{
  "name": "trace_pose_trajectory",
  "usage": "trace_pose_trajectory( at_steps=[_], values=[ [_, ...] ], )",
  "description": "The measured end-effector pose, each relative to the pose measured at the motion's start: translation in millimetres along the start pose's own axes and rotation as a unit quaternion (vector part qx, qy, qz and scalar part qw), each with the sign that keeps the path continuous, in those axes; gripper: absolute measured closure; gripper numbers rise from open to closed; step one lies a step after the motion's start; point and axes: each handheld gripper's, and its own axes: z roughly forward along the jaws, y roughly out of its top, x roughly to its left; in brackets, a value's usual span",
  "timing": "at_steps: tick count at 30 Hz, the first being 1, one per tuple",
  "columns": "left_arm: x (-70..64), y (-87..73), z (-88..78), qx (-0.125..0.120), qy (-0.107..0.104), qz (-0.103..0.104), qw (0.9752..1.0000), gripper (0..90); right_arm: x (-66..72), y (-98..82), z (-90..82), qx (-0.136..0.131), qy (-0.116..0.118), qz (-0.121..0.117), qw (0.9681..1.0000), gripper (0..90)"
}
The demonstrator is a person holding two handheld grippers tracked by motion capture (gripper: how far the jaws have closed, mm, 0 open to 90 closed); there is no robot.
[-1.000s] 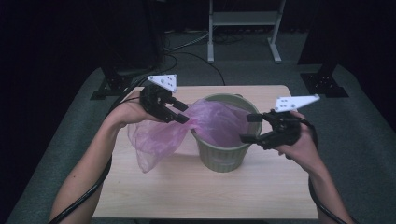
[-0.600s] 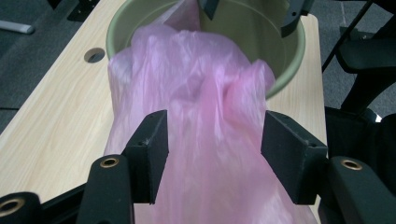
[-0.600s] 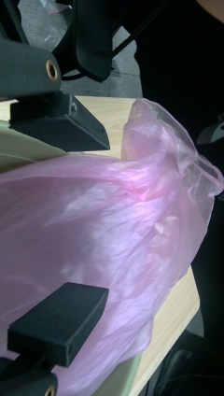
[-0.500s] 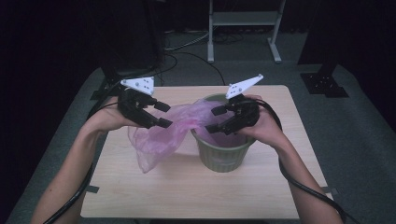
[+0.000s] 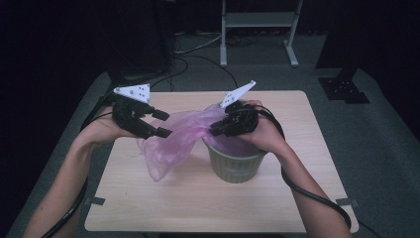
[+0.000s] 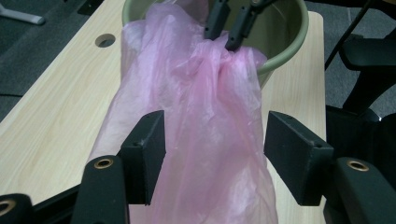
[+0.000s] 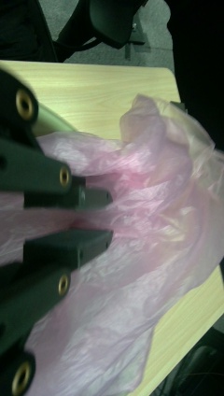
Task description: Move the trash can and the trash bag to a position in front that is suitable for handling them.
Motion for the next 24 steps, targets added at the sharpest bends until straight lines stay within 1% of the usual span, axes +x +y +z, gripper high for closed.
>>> trace_pose_trajectory(
  at_steps=[1,2,4,7,8,9,10,11,12,13,14,15,16,18,20,23,24],
  values=[
    [0.3,-1.8,-0.7,-0.002,0.001,-0.003,1.0,37.6,-1.1,-2.5,-2.7,0.004,-0.003,0.001,1.0,89.8],
    [0.3,-1.8,-0.7,-0.002,0.001,-0.003,1.0,37.5,-1.1,-2.5,-2.7,0.004,-0.003,0.001,1.0,89.8],
    [0.8,-3.3,-1.0,-0.004,0.001,-0.004,1.0,37.0,-2.4,-7.0,-9.7,0.008,-0.01,0.007,0.9999,90.0],
    [0.6,-3.1,-3.1,-0.008,0.002,-0.002,1.0,36.9,-4.9,-13.9,-18.9,0.005,-0.02,0.015,0.9997,90.0],
    [0.6,-3.1,-3.1,-0.008,0.002,-0.002,1.0,36.5,-4.9,-13.9,-18.9,0.005,-0.02,0.015,0.9997,90.0],
    [-0.2,-2.3,-5.5,-0.014,0.002,-0.003,0.9999,36.1,-6.8,-19.0,-26.1,0.002,-0.027,0.021,0.9994,90.0],
    [-0.2,-2.3,-5.5,-0.014,0.002,-0.003,0.9999,36.1,-6.8,-19.0,-26.1,0.002,-0.027,0.021,0.9994,90.0],
    [-0.4,-1.6,-7.3,-0.016,0.002,0.0,0.9999,36.1,-9.3,-24.6,-33.8,-0.001,-0.033,0.029,0.999,90.0],
    [-1.1,-1.1,-8.5,-0.02,0.003,-0.002,0.9998,36.1,-9.3,-24.6,-33.8,-0.001,-0.033,0.029,0.999,90.0],
    [-1.8,-0.1,-10.7,-0.023,0.003,0.001,0.9997,36.1,-11.8,-30.0,-40.7,-0.004,-0.04,0.039,0.9984,90.0],
    [-2.2,0.7,-12.2,-0.025,0.005,0.002,0.9997,36.1,-11.8,-30.0,-40.7,-0.004,-0.04,0.039,0.9984,90.0],
    [-2.8,1.8,-14.5,-0.032,0.005,0.002,0.9995,35.5,-13.9,-34.8,-47.0,-0.006,-0.045,0.046,0.9979,90.0],
    [-3.7,3.2,-18.2,-0.04,0.005,0.004,0.9992,35.4,-14.9,-37.0,-49.8,-0.008,-0.048,0.046,0.9977,90.0],
    [-4.3,3.1,-21.0,-0.044,0.006,0.005,0.999,35.3,-16.3,-41.4,-54.8,-0.009,-0.051,0.051,0.9973,90.0],
    [-4.5,1.6,-22.3,-0.046,0.008,0.003,0.9989,34.8,-17.6,-46.2,-59.5,-0.01,-0.055,0.055,0.9969,90.0],
    [-4.9,-1.6,-22.3,-0.043,0.008,0.0,0.9991,33.9,-19.9,-54.4,-66.0,-0.012,-0.061,0.062,0.9961,90.0],
    [-4.9,-1.6,-22.3,-0.043,0.008,0.0,0.9991,33.8,-19.9,-54.4,-66.0,-0.012,-0.061,0.062,0.9961,90.0]
  ],
)
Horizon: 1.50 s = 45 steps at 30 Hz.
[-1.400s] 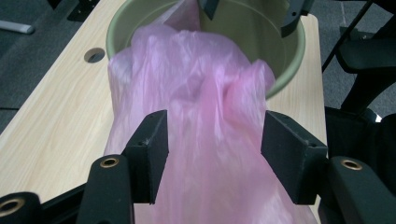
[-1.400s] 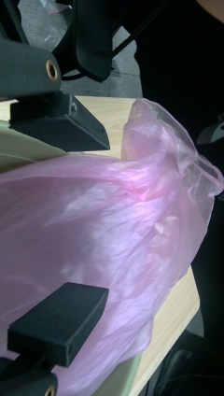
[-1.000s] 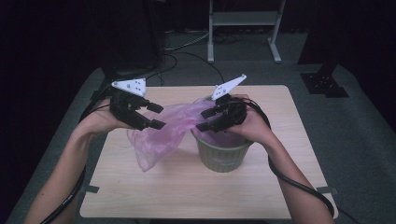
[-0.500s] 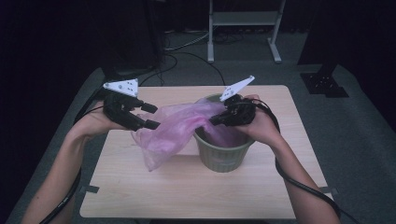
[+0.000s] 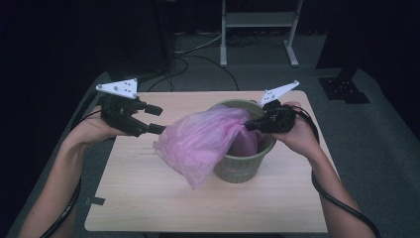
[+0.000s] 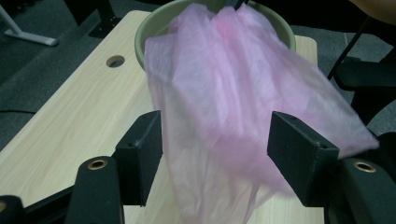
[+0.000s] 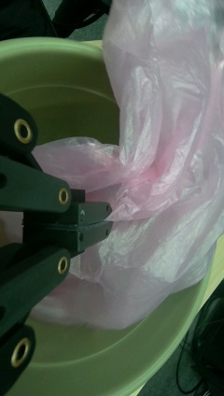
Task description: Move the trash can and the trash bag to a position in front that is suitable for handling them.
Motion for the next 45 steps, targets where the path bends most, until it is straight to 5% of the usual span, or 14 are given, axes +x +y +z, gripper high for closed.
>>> trace_pose_trajectory(
  at_steps=[12,22,28,31,38,45],
  values=[
    [-7.5,-12.7,10.9,0.011,-0.032,0.01,0.9994,30.7,-15.0,-25.7,-16.1,-0.01,-0.017,0.031,0.9993,90.0],
    [-17.9,-20.3,52.1,0.066,-0.061,0.027,0.9955,31.1,-20.7,-33.2,-22.8,-0.022,-0.022,0.044,0.9986,90.0],
    [-17.7,-15.9,63.9,0.069,-0.069,0.029,0.9948,68.3,-19.4,-36.3,-21.9,-0.026,-0.015,0.042,0.9987,85.3],
    [-19.6,-10.3,63.1,0.059,-0.068,0.039,0.9952,79.2,-16.0,-36.0,-22.9,-0.028,-0.011,0.032,0.999,73.8],
    [-21.7,-3.8,59.3,0.049,-0.063,0.047,0.9957,88.3,-11.1,-33.2,-35.2,-0.035,0.003,0.013,0.9993,54.4],
    [-23.8,3.0,57.0,0.062,-0.058,0.045,0.9954,89.5,-4.0,-31.7,-52.0,-0.036,0.005,-0.005,0.9993,44.7]
  ],
)
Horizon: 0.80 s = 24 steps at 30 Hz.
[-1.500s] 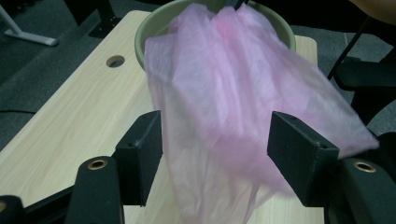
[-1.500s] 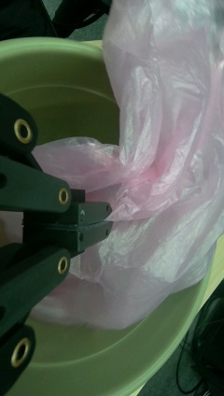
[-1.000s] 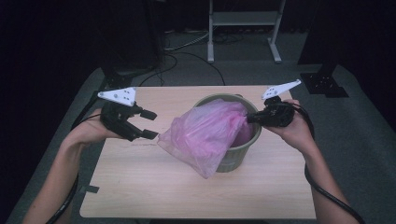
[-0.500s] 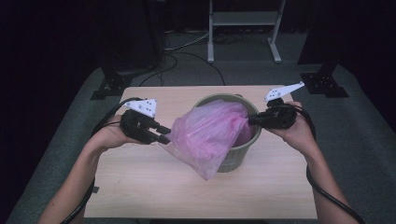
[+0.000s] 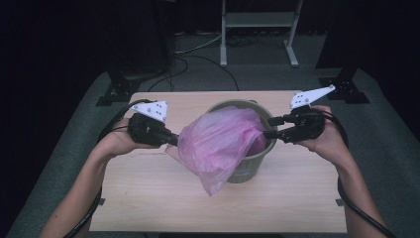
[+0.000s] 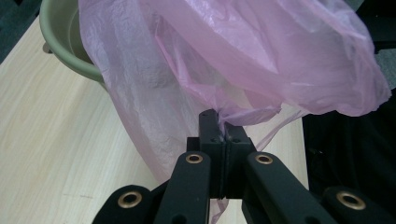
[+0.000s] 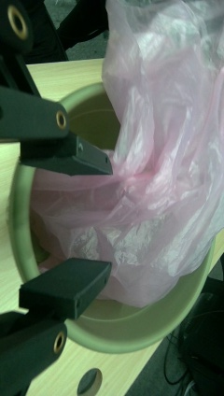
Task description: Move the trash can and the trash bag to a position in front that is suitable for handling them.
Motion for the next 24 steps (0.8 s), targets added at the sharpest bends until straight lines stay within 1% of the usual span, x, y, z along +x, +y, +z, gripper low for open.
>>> trace_pose_trajectory(
  at_steps=[1,3,4,6,7,8,9,10,11,12,13,14,15,16,17,18,19,20,21,22,23,24],
  values=[
    [0.0,0.0,0.0,0.0,0.0,0.0,1.0,89.4,0.0,0.0,0.0,0.0,0.0,0.0,1.0,44.7],
    [0.3,2.0,-1.8,-0.001,0.002,0.0,1.0,89.4,1.9,0.4,-5.5,-0.001,-0.001,-0.003,1.0,43.0],
    [0.5,4.3,-3.7,-0.005,0.001,0.0,1.0,89.4,4.1,1.0,-9.6,-0.003,-0.001,-0.01,0.9999,41.4],
    [0.4,6.4,-4.3,-0.01,0.001,-0.002,0.9999,89.4,5.1,1.5,-11.0,-0.005,0.0,-0.011,0.9999,41.0],
    [0.3,8.7,-4.5,-0.01,0.0,-0.003,0.9999,89.4,7.2,2.7,-13.2,-0.01,0.004,-0.013,0.9999,40.4],
    [0.0,11.2,-4.5,-0.01,0.001,-0.001,0.9999,89.4,8.9,4.1,-14.7,-0.014,0.008,-0.018,0.9997,40.1],
    [-0.1,14.1,-4.4,-0.012,0.001,0.001,0.9999,89.4,13.7,8.4,-16.7,-0.022,0.016,-0.026,0.9993,39.6],
    [-0.6,19.3,-3.9,-0.015,-0.001,0.002,0.9999,89.4,16.4,11.0,-16.7,-0.026,0.021,-0.031,0.9989,39.2],
    [-0.6,19.3,-3.9,-0.015,-0.001,0.002,0.9999,89.4,16.4,11.0,-16.7,-0.026,0.021,-0.031,0.9989,39.2],
    [-0.5,22.3,-3.7,-0.015,-0.002,0.005,0.9999,89.4,22.5,16.2,-15.0,-0.026,0.027,-0.042,0.9984,38.7],
    [-0.3,26.1,-3.2,-0.017,-0.001,0.005,0.9998,89.4,22.5,16.2,-15.0,-0.026,0.027,-0.042,0.9984,38.7],
    [0.4,31.9,-2.3,-0.019,-0.001,0.006,0.9998,89.4,31.3,23.1,-11.3,-0.027,0.038,-0.061,0.9971,38.3],
    [0.4,31.9,-2.3,-0.019,-0.001,0.006,0.9998,89.4,35.2,26.1,-9.1,-0.03,0.042,-0.071,0.9961,38.1],
    [1.3,37.7,-1.0,-0.022,-0.002,0.007,0.9997,89.4,39.5,28.9,-6.9,-0.031,0.046,-0.078,0.9954,37.9],
    [1.3,37.7,-1.0,-0.022,-0.002,0.007,0.9997,89.4,39.5,28.9,-6.9,-0.031,0.046,-0.078,0.9954,37.9],
    [1.7,40.7,0.0,-0.024,-0.002,0.008,0.9997,89.4,43.3,31.5,-4.3,-0.031,0.05,-0.085,0.9946,37.8],
    [2.5,46.8,2.1,-0.026,-0.005,0.011,0.9996,89.4,49.9,36.2,2.3,-0.027,0.057,-0.099,0.9931,37.8],
    [2.6,49.8,3.2,-0.027,-0.005,0.013,0.9995,89.4,52.7,38.0,5.8,-0.024,0.062,-0.104,0.9923,37.8],
    [2.6,49.8,3.2,-0.027,-0.005,0.013,0.9995,89.4,52.7,38.0,5.8,-0.024,0.062,-0.104,0.9923,37.8],
    [2.4,54.9,5.7,-0.03,-0.007,0.015,0.9994,89.4,57.3,41.1,13.5,-0.019,0.068,-0.114,0.991,37.6],
    [2.4,54.9,5.7,-0.03,-0.007,0.015,0.9994,89.4,57.3,41.1,13.5,-0.019,0.068,-0.114,0.991,37.6],
    [2.7,60.4,8.3,-0.029,-0.009,0.018,0.9994,89.4,59.7,43.3,20.0,-0.015,0.072,-0.119,0.9902,37.5]
  ],
)
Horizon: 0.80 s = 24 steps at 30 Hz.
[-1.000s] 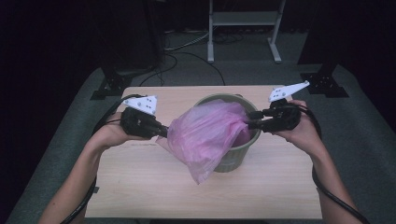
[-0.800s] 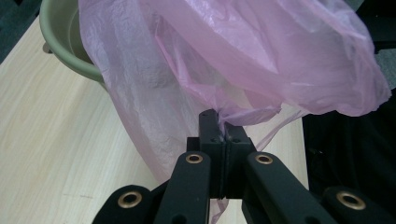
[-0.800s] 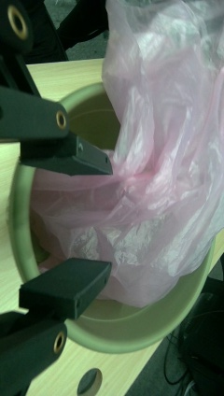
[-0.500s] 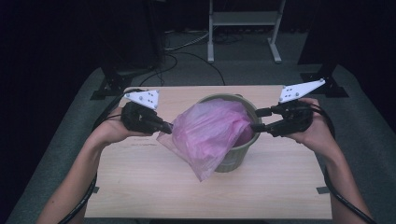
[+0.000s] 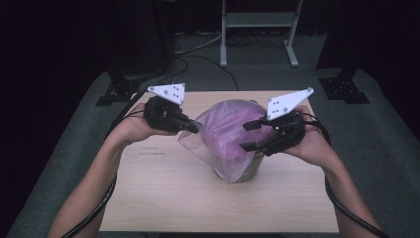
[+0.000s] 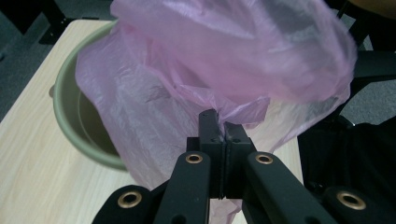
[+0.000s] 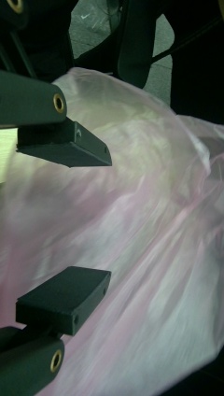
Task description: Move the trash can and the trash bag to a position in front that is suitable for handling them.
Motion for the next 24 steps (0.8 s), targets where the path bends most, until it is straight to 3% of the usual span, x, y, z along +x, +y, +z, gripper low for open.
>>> trace_pose_trajectory(
  at_steps=[7,11,18,24],
  values=[
    [3.0,13.3,10.4,-0.011,-0.01,0.006,0.9999,89.4,0.5,5.1,21.5,0.005,0.002,-0.019,0.9998,39.8],
    [3.4,20.7,19.2,-0.014,-0.018,0.011,0.9997,89.4,0.5,7.3,33.5,0.002,-0.007,-0.024,0.9997,48.2],
    [5.4,29.2,24.7,-0.024,-0.023,0.011,0.9994,89.4,-1.1,7.8,41.1,0.01,-0.008,0.001,0.9999,90.0],
    [12.4,23.2,19.4,-0.023,-0.004,-0.004,0.9997,89.4,-4.3,1.8,32.4,0.013,-0.016,0.021,0.9996,90.0]
  ],
)
